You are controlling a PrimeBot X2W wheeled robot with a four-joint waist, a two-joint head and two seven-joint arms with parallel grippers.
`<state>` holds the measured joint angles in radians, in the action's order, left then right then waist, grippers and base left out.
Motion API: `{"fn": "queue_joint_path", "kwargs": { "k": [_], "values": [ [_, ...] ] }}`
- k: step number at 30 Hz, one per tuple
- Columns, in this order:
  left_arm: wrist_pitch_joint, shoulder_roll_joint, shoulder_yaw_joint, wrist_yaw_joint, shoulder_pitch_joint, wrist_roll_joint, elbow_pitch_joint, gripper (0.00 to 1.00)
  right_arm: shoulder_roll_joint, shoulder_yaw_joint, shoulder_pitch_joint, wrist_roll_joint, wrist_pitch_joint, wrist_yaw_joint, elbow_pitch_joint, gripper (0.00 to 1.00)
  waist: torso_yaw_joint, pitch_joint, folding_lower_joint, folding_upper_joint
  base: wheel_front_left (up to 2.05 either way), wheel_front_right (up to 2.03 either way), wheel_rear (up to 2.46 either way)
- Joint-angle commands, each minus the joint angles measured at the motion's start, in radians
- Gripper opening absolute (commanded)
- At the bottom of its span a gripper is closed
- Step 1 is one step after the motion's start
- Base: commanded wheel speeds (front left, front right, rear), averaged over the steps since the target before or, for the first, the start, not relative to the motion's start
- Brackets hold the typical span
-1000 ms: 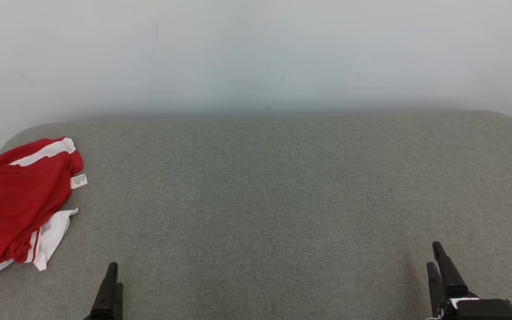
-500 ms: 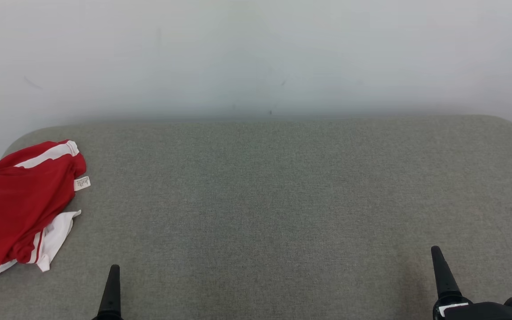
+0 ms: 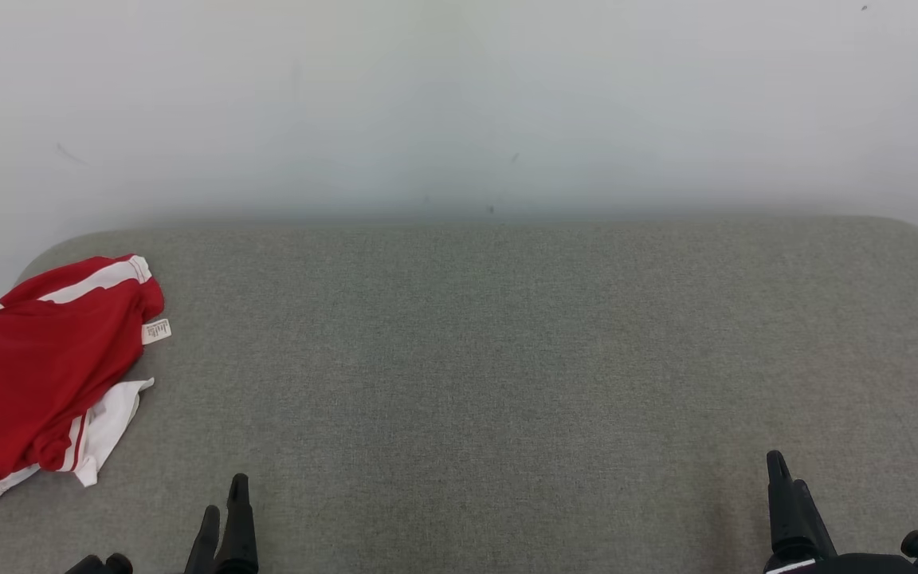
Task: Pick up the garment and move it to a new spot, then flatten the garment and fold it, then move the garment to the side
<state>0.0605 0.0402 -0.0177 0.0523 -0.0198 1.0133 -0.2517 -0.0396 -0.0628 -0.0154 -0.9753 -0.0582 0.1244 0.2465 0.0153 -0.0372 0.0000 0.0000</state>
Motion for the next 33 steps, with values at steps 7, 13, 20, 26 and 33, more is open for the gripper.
{"fn": "queue_joint_path", "kwargs": {
  "k": [7,13,20,26,33],
  "values": [
    [0.032,0.01,-0.033,-0.012,0.004,-0.202,0.014,1.0,-0.009,-0.001,-0.012,0.177,-0.034,0.005,-0.024,1.0,0.003,-0.006,0.0,0.0,0.0,0.0,0.0],
    [0.048,0.019,-0.045,-0.019,0.007,-0.297,0.026,1.0,-0.009,0.003,-0.018,0.263,-0.05,0.005,-0.024,1.0,0.004,-0.009,0.0,0.0,0.0,0.0,0.0],
    [0.068,0.033,-0.054,-0.024,0.015,-0.402,0.038,1.0,-0.01,0.012,-0.024,0.366,-0.071,0.006,-0.02,1.0,0.008,-0.013,0.0,0.0,0.0,0.0,0.0],
    [0.085,0.04,-0.062,-0.027,0.025,-0.476,0.044,1.0,-0.01,0.016,-0.03,0.45,-0.081,0.006,-0.021,1.0,0.013,-0.017,0.0,0.0,0.0,0.0,0.0],
    [0.102,0.049,-0.077,-0.033,0.035,-0.558,0.034,1.0,-0.011,0.013,-0.042,0.533,-0.092,0.006,-0.027,1.0,0.017,-0.024,0.0,0.0,0.0,0.0,0.0]
  ]
}}
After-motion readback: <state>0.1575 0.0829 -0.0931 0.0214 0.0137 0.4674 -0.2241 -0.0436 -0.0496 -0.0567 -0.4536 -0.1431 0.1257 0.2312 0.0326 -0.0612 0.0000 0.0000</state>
